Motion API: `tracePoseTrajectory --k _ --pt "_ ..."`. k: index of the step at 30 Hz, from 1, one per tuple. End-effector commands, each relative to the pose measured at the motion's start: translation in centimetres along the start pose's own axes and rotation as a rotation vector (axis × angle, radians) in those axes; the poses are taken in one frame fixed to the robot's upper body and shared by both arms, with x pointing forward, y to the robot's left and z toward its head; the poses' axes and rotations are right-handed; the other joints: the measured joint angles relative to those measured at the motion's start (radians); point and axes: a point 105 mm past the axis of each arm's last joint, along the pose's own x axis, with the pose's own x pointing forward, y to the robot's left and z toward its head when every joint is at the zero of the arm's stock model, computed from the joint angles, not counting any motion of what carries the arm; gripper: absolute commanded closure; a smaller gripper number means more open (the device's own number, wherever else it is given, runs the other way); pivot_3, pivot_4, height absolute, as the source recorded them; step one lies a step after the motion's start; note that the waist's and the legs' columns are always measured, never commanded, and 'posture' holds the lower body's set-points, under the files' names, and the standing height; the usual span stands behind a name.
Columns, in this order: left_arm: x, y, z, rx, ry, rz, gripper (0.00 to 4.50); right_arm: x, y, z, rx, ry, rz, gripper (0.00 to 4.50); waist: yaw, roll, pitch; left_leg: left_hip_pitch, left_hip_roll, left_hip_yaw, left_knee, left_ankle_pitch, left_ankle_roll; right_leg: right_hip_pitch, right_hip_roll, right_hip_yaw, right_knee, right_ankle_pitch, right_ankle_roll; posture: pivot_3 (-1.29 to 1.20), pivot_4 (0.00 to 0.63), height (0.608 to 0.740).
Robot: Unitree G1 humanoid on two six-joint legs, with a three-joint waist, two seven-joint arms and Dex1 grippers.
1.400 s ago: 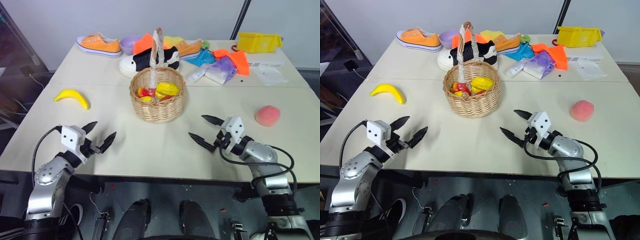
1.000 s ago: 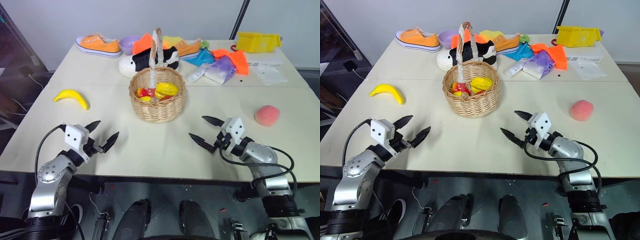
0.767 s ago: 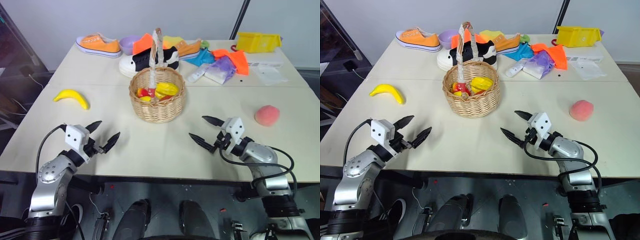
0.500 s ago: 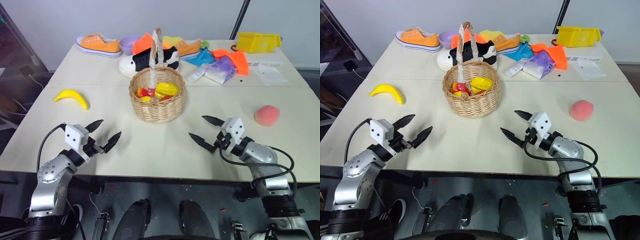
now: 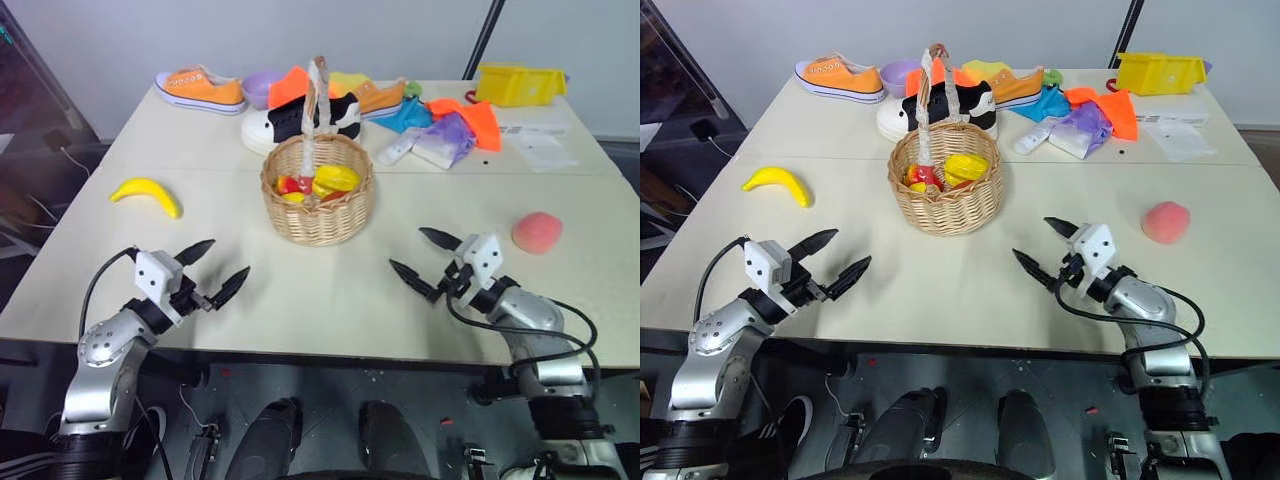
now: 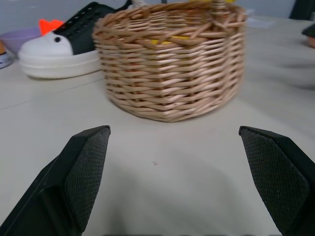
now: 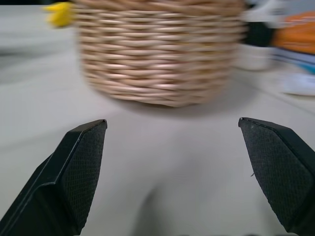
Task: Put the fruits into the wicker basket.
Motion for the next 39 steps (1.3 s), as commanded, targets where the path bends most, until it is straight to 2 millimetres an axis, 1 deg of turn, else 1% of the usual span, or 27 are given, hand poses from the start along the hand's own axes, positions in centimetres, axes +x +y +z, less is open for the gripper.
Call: tracePoseTrajectory --k 1,3,4,7,9,14,17,20,25,27,29,31,34,35,36,38,39 --pt "0.3 -0.2 1.0 0.026 -0.034 -0.015 0.0 -3.0 -3.5 2.3 -0.081 -0.067 -0.257 0.03 0.008 0.0 0.0 0.0 0.0 0.0 0.0 0.0 0.0 0.0 0.0 0.0 0.0 -0.001 -0.001 0.0 0.15 0.74" --pt "0.7 -0.6 1.2 0.015 -0.052 -0.036 0.0 -5.4 -5.0 1.9 -0.063 -0.042 -0.423 0.03 0.013 0.0 0.0 0.0 0.0 0.0 0.0 0.0 0.0 0.0 0.0 0.0 0.0 -0.001 -0.002 0.0 0.15 0.74" --pt "0.8 -0.7 1.2 0.01 -0.059 -0.044 0.0 -6.0 -5.3 1.8 -0.054 -0.038 -0.469 0.03 0.013 0.0 0.0 0.0 0.0 0.0 0.0 0.0 0.0 0.0 0.0 0.0 0.0 -0.001 -0.002 0.0 0.15 0.74" --pt "1.3 -1.1 1.5 0.025 -0.069 -0.094 0.0 -7.9 -5.3 0.7 -0.009 0.016 -0.6 0.03 0.012 0.0 0.0 0.0 0.0 0.0 0.0 0.0 0.0 0.0 0.0 0.001 0.0 -0.001 -0.002 0.0 0.15 0.74" --pt "1.5 -1.1 1.7 0.032 -0.077 -0.111 0.0 -8.6 -5.3 0.2 0.021 0.034 -0.672 0.03 0.009 0.001 -0.001 0.0 0.0 0.0 0.0 0.0 0.0 0.0 0.001 0.001 0.0 -0.001 -0.002 0.0 0.15 0.74" --pt "2.2 -1.3 1.8 0.016 -0.086 -0.164 0.0 -8.3 -4.9 0.1 0.033 0.055 -0.721 0.03 0.007 0.003 -0.001 0.001 0.001 0.001 0.0 0.0 0.0 0.0 0.001 0.002 0.001 -0.001 -0.003 0.0 0.15 0.74" --pt "2.5 -1.6 2.0 0.01 -0.095 -0.193 0.0 -8.1 -6.4 0.2 0.004 0.078 -0.778 0.03 0.007 0.003 -0.001 0.001 0.0 0.001 0.0 0.0 0.0 0.0 0.001 0.002 0.0 -0.001 -0.002 0.0 0.15 0.74" --pt "2.6 -1.8 2.3 0.001 -0.102 -0.209 0.0 -7.3 -7.0 0.5 -0.02 0.081 -0.761 0.03 0.008 0.003 -0.001 0.001 0.0 0.001 0.0 0.0 0.0 0.0 0.001 0.002 0.0 -0.001 -0.003 0.0 0.15 0.74" --pt "2.6 -2.4 3.1 0.005 -0.107 -0.259 0.0 -6.0 -8.9 1.6 -0.028 0.072 -0.766 0.03 0.008 0.003 -0.001 0.001 0.0 0.001 0.0 0.0 0.0 0.0 0.001 0.001 0.0 -0.001 -0.002 0.0 0.15 0.74" --pt "2.6 -2.9 3.4 -0.007 -0.115 -0.293 0.0 -5.2 -10.2 1.8 -0.019 0.123 -0.76 0.03 0.007 0.003 -0.001 0.0 0.0 0.001 0.0 0.0 0.0 0.0 0.001 0.001 0.0 -0.001 -0.002 0.0 0.15 0.74" --pt "2.5 -3.6 3.5 -0.042 -0.108 -0.353 0.0 -4.7 -11.7 1.7 0.031 0.186 -0.775 0.03 0.005 0.003 -0.001 0.0 0.0 0.002 0.001 0.0 0.0 0.0 0.001 0.002 0.0 -0.001 -0.003 0.0 0.15 0.74" --pt "2.1 -4.5 3.6 -0.101 -0.091 -0.433 0.0 -4.4 -12.5 1.7 0.05 0.236 -0.771 0.03 0.005 0.003 -0.001 0.0 0.0 0.001 0.0 0.0 0.0 0.0 0.001 0.001 0.0 -0.001 -0.003 0.0 0.15 0.74" --pt "2.2 -5.4 3.8 -0.11 -0.079 -0.51 0.0 -3.5 -14.4 3.0 0.092 0.269 -0.777 0.03 0.005 0.004 -0.001 0.0 0.001 0.001 -0.001 0.0 0.0 -0.001 0.001 0.0 0.0 -0.002 -0.003 0.0 0.15 0.74" --pt "2.4 -5.5 3.9 -0.099 -0.084 -0.516 0.0 -3.3 -14.8 3.0 0.117 0.288 -0.78 0.03 0.005 0.004 0.0 0.0 0.001 0.001 -0.001 0.0 0.001 -0.001 0.001 0.0 0.0 -0.002 -0.003 0.0 0.15 0.74" --pt "2.5 -5.8 4.1 -0.116 -0.085 -0.541 0.0 -3.0 -14.8 2.7 0.129 0.333 -0.76 0.03 0.005 0.004 0.0 0.0 0.001 0.001 0.0 0.0 0.001 0.0 0.001 0.0 0.0 -0.002 -0.003 0.0 0.15 0.74" --pt "2.6 -6.2 4.3 -0.127 -0.086 -0.575 0.0 -2.8 -15.1 2.3 0.18 0.365 -0.759 0.03 0.006 0.003 0.0 0.0 0.001 0.001 0.0 0.0 0.001 0.0 0.001 0.0 0.0 -0.002 -0.003 0.0 0.15 0.74" --pt "2.7 -6.3 4.4 -0.129 -0.087 -0.581 0.0 -2.7 -15.3 2.2 0.148 0.4 -0.745 0.03 0.007 0.003 0.0 0.0 0.001 0.001 0.0 0.0 0.001 0.0 0.001 0.0 0.0 -0.002 -0.003 0.0 0.15 0.74"
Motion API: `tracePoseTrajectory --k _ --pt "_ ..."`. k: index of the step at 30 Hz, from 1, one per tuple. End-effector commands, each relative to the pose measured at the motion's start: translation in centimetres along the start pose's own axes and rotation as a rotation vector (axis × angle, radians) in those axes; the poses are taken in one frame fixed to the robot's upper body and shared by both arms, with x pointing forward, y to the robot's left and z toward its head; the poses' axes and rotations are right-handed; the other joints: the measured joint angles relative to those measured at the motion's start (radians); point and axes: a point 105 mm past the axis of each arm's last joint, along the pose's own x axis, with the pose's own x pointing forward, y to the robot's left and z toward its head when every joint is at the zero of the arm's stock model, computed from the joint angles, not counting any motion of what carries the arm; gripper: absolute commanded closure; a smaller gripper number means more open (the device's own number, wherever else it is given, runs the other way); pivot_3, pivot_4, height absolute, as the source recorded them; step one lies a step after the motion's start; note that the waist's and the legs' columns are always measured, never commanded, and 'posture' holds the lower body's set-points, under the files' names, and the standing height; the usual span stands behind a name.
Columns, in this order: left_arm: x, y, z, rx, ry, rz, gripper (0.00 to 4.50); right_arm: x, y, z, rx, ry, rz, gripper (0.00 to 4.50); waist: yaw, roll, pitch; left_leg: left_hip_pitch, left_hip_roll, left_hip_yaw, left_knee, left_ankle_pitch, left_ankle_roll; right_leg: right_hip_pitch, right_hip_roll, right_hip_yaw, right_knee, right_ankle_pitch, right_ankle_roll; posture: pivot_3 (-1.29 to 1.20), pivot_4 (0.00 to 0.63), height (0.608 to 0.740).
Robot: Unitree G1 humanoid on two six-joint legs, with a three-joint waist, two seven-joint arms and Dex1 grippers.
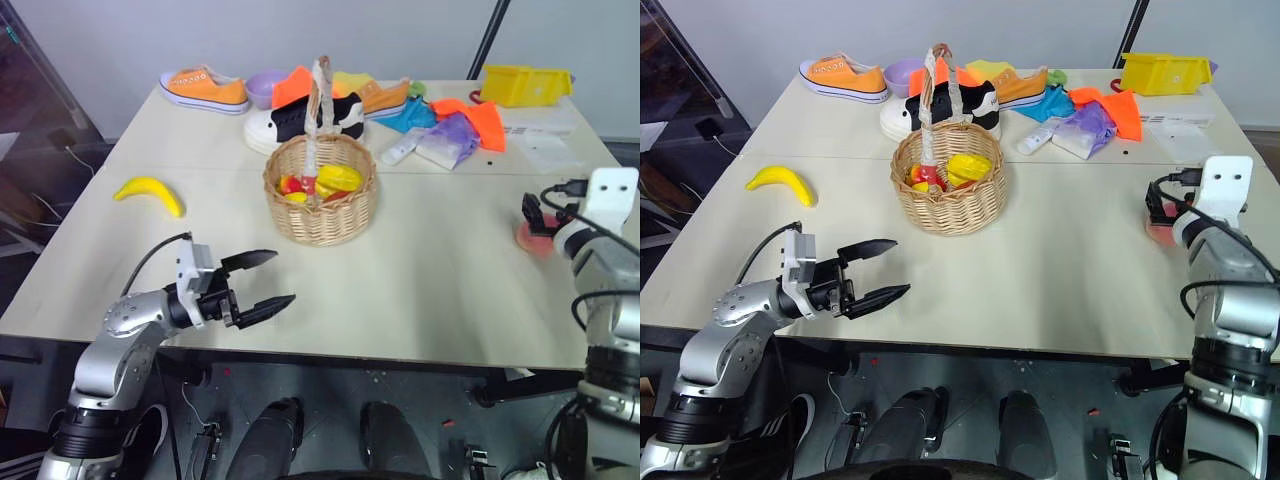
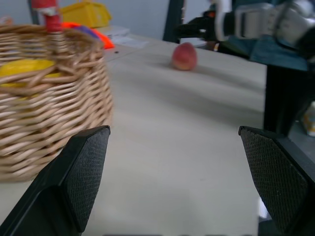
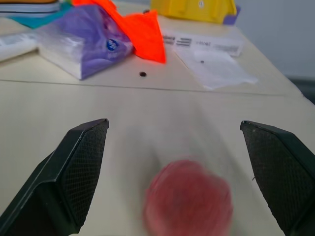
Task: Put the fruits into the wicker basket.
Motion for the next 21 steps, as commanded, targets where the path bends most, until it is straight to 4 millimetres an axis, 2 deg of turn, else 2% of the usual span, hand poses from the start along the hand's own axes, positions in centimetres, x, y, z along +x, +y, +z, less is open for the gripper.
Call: tracePoseTrajectory --k 1,10,15,21 --pt "0.6 -0.7 1.1 0.019 -0.026 -0.059 0.0 0.5 -0.5 0.0 -0.053 0.066 0.003 0.03 0.001 0.0 0.0 0.0 0.0 0.0 0.0 0.0 0.0 0.0 0.0 0.0 0.0 0.0 0.0 0.0 0.15 0.74" --pt "0.6 -0.9 0.7 0.002 -0.023 -0.041 0.0 1.0 -2.3 -0.8 -0.084 0.149 -0.044 0.03 -0.002 0.0 0.0 0.0 0.0 0.0 0.0 0.0 0.0 0.0 0.0 0.0 0.0 0.0 0.0 0.0 0.15 0.74" --pt "0.4 -1.1 0.6 0.003 -0.025 -0.023 0.0 1.1 -2.3 -2.8 -0.024 0.205 -0.039 0.03 -0.003 0.0 0.0 0.0 0.0 0.0 0.0 0.0 0.0 0.0 0.0 0.0 0.0 0.0 0.0 0.0 0.15 0.74" --pt "0.2 -1.1 0.4 0.005 -0.023 -0.002 0.0 1.6 -2.3 -3.4 0.072 0.215 -0.039 0.03 -0.002 0.0 0.0 0.0 0.0 0.0 0.0 0.0 0.0 0.0 0.0 0.0 0.0 0.0 0.0 0.0 0.15 0.74"
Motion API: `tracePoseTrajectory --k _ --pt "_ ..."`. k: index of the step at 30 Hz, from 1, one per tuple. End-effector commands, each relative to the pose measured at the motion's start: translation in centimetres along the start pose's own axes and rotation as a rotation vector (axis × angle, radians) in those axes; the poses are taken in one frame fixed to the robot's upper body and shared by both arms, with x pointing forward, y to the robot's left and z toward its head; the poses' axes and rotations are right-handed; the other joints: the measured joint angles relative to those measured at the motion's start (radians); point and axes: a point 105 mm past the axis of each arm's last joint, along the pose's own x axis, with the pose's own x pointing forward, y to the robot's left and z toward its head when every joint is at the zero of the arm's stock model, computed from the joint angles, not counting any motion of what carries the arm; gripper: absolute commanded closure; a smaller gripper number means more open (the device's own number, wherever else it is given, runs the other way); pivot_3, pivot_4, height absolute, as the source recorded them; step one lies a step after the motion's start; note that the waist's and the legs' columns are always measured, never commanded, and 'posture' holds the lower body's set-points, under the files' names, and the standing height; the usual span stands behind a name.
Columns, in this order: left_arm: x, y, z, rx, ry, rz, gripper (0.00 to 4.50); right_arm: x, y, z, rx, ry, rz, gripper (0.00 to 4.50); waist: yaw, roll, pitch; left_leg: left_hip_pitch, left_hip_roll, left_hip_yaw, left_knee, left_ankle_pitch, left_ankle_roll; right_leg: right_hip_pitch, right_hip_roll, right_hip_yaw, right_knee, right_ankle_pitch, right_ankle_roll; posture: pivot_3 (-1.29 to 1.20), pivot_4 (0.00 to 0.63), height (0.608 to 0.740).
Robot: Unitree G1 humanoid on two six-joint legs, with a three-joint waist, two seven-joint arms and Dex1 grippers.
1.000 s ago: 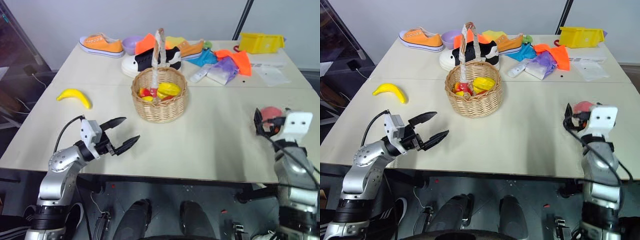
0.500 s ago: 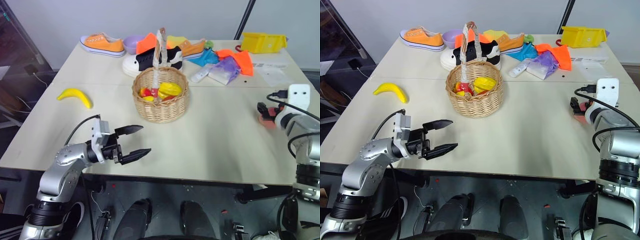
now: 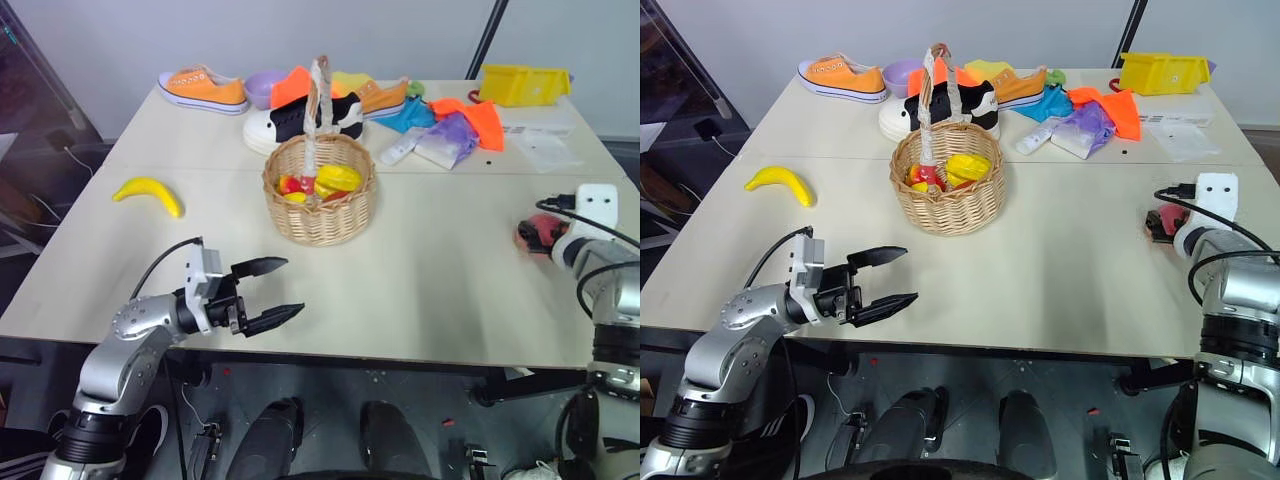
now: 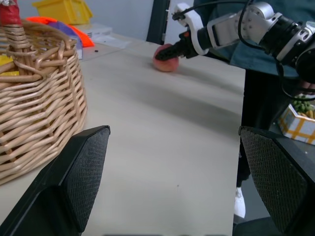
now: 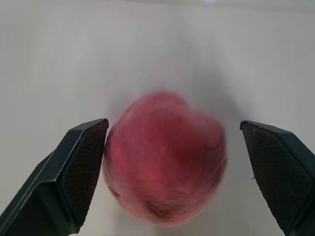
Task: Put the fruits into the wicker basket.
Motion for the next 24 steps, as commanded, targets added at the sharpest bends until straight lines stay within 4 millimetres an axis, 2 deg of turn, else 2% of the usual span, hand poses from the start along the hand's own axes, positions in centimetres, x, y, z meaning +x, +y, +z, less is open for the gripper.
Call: tracePoseTrajectory --k 1,8,10,12,17,21,23,24 --pt "-0.1 -0.2 0.9 0.043 -0.024 0.008 0.0 -0.3 -0.7 1.7 0.045 -0.056 -0.019 0.03 0.0 0.0 0.0 0.0 0.0 0.0 0.0 0.0 0.0 0.0 0.0 0.0 0.0 0.0 0.0 0.0 0.15 0.74" --pt "-0.1 -0.1 1.0 0.044 -0.036 0.025 0.0 0.0 -0.5 1.5 0.048 -0.063 -0.015 0.03 -0.001 0.0 0.0 0.0 0.0 0.0 0.0 0.0 0.0 0.0 0.0 0.0 0.0 0.0 0.0 0.0 0.15 0.74" --pt "-0.1 0.0 1.0 0.048 -0.037 0.03 0.0 0.0 -0.5 1.5 0.058 -0.071 -0.011 0.54 -0.001 0.0 0.0 0.0 0.0 0.0 0.0 0.0 0.0 0.0 0.0 0.0 0.0 0.0 0.0 0.0 0.15 0.74" --pt "-0.1 0.1 1.1 0.049 -0.039 0.037 0.0 0.0 -0.4 1.5 0.048 -0.075 -0.013 1.26 -0.001 0.0 0.0 0.0 0.0 0.0 0.0 0.0 0.0 0.0 0.0 0.0 0.0 0.0 0.0 0.0 0.15 0.74" --pt "-0.3 0.5 1.1 0.062 -0.044 0.063 0.0 -0.3 0.0 1.6 0.054 -0.093 0.005 1.26 -0.001 0.0 0.0 0.0 0.0 0.0 0.0 0.0 0.0 0.0 0.0 0.0 0.0 0.0 0.0 0.0 0.15 0.74" --pt "-0.6 1.2 1.6 0.075 -0.071 0.121 0.0 -1.7 1.7 3.2 -0.013 -0.163 0.089 1.26 0.0 0.0 0.0 0.0 0.0 0.0 0.0 0.0 0.0 0.0 0.0 0.0 0.0 0.0 0.0 0.0 0.15 0.74" --pt "-1.0 1.7 1.9 0.088 -0.075 0.155 0.0 -2.8 3.4 4.2 -0.046 -0.2 0.169 1.26 -0.003 0.0 0.0 0.0 0.0 0.0 0.0 0.0 0.0 -0.001 0.0 0.0 0.0 0.0 0.0 0.0 0.15 0.74" --pt "-1.3 2.0 2.0 0.093 -0.073 0.179 0.0 -3.8 5.2 5.0 -0.045 -0.231 0.257 1.26 -0.005 0.0 0.0 0.0 0.0 0.0 0.0 0.0 0.0 -0.001 0.0 0.0 0.0 0.0 0.0 0.0 0.15 0.74"
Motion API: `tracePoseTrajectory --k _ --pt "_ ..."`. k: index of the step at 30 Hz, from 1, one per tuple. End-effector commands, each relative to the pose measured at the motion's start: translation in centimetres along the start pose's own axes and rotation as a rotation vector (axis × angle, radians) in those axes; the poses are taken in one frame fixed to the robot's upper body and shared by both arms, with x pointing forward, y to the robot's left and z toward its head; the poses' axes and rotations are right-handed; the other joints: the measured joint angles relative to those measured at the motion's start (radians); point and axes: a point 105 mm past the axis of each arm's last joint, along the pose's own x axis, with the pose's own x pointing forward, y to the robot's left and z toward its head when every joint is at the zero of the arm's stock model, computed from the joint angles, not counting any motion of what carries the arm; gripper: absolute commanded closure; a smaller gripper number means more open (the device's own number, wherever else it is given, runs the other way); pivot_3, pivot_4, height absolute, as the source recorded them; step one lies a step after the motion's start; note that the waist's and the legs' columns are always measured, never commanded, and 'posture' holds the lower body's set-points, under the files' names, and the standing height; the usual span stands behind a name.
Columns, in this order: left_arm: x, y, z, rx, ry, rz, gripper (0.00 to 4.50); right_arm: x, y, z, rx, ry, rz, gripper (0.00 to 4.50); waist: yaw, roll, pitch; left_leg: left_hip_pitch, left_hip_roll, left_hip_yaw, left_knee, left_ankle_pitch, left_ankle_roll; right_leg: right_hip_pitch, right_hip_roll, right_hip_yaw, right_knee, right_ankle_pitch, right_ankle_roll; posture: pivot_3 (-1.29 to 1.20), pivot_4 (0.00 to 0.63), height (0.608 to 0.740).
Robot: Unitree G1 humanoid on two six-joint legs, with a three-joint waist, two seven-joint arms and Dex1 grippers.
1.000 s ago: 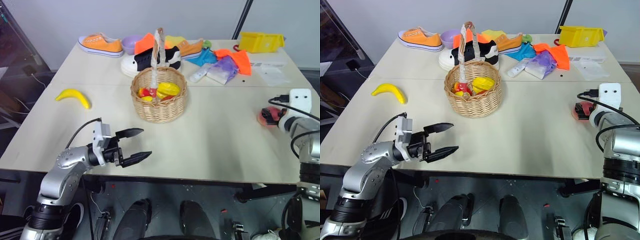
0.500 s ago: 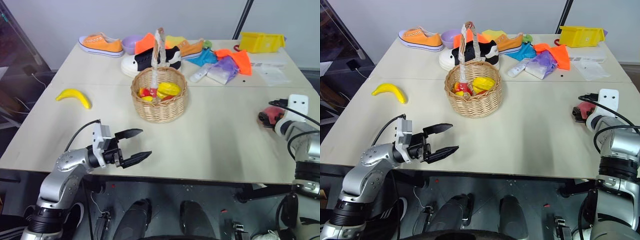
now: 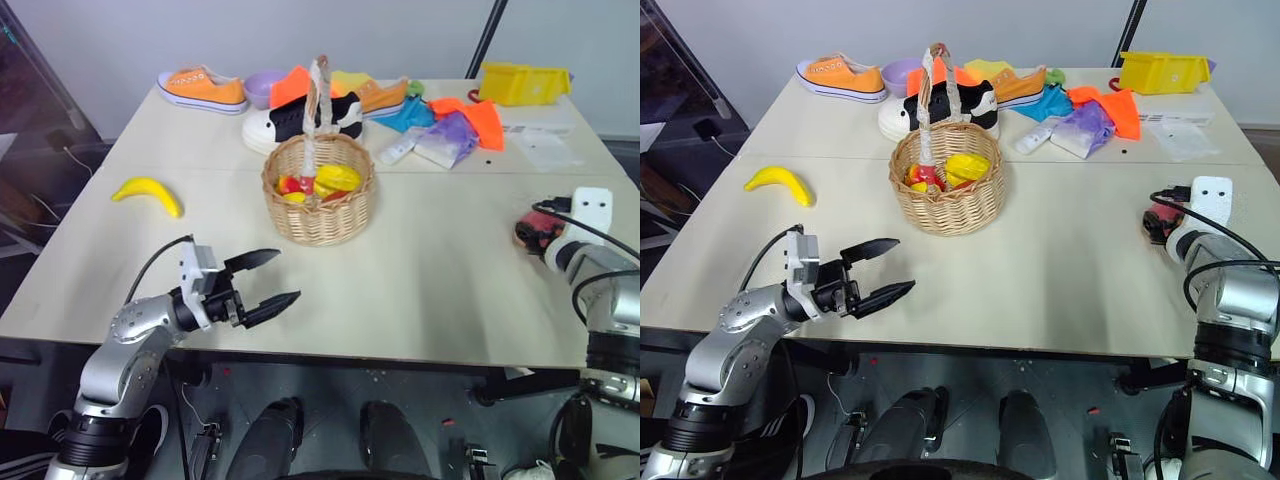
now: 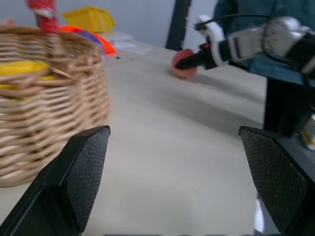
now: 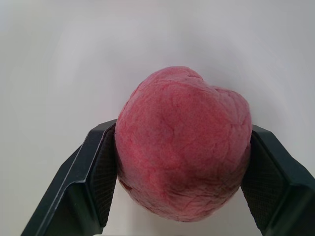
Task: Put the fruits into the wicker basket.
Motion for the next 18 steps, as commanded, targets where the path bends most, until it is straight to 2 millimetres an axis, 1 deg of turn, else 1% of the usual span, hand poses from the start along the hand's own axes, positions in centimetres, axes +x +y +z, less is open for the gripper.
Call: tracePoseTrajectory --k 1,3,4,5,7,9,12,14,18 --pt "-0.9 1.2 1.3 0.068 -0.025 0.079 0.0 -2.4 5.1 4.5 -0.033 -0.15 0.234 1.26 -0.007 0.0 0.0 0.0 0.0 0.0 0.0 0.0 0.0 0.0 0.0 0.0 0.0 0.0 0.0 0.0 0.15 0.74" --pt "-1.4 1.6 1.3 0.075 -0.021 0.117 0.0 -3.6 7.5 5.7 -0.037 -0.188 0.341 1.26 -0.013 0.0 0.0 0.0 0.0 -0.001 0.0 0.0 0.0 0.0 0.0 0.0 0.0 0.0 0.0 0.0 0.15 0.74" --pt "-1.5 1.8 1.3 0.076 -0.021 0.129 0.0 -3.8 8.1 6.0 -0.045 -0.198 0.362 1.26 -0.014 0.0 0.0 0.0 0.0 -0.001 0.0 0.0 0.0 0.0 0.0 0.0 0.0 0.0 0.0 0.0 0.15 0.74" --pt "-1.7 2.0 1.4 0.085 -0.026 0.152 0.0 -4.2 9.3 6.7 -0.026 -0.217 0.42 1.26 -0.013 0.0 0.0 0.0 0.0 -0.001 0.0 0.0 0.0 0.0 0.0 0.0 0.0 0.0 0.0 0.0 0.15 0.74" --pt "-1.8 2.7 1.6 0.104 -0.043 0.2 0.0 -4.8 12.1 7.9 -0.039 -0.257 0.531 1.26 -0.012 0.0 0.0 0.0 0.0 -0.001 0.0 0.0 0.0 0.0 0.0 0.0 0.0 0.0 0.0 0.0 0.15 0.74" --pt "-1.8 3.4 1.9 0.132 -0.061 0.238 0.0 -5.0 14.3 8.9 -0.045 -0.297 0.608 1.26 -0.012 -0.001 0.0 0.0 0.0 -0.001 0.0 0.0 0.0 0.0 0.0 0.0 0.0 0.0 0.0 0.0 0.15 0.74" --pt "-1.3 3.8 2.4 0.149 -0.087 0.262 0.0 -4.4 17.8 10.2 0.002 -0.334 0.697 1.26 -0.015 -0.001 0.0 0.0 0.0 -0.001 0.0 0.0 0.0 0.0 0.0 0.0 0.0 0.0 0.0 0.0 0.15 0.74" --pt "-1.1 3.9 2.5 0.155 -0.093 0.272 0.0 -3.8 19.6 10.5 0.015 -0.344 0.723 1.26 -0.014 -0.001 0.0 0.0 0.0 -0.001 0.0 0.0 0.0 -0.001 0.0 0.0 0.0 0.0 0.0 0.0 0.15 0.74" --pt "-0.9 3.7 2.4 0.152 -0.101 0.281 0.0 -3.5 23.1 11.4 0.035 -0.382 0.816 1.26 -0.012 -0.001 0.0 0.0 0.0 -0.001 -0.002 0.0 0.0 -0.001 0.0 0.0 0.0 0.002 0.003 0.0 0.15 0.74"
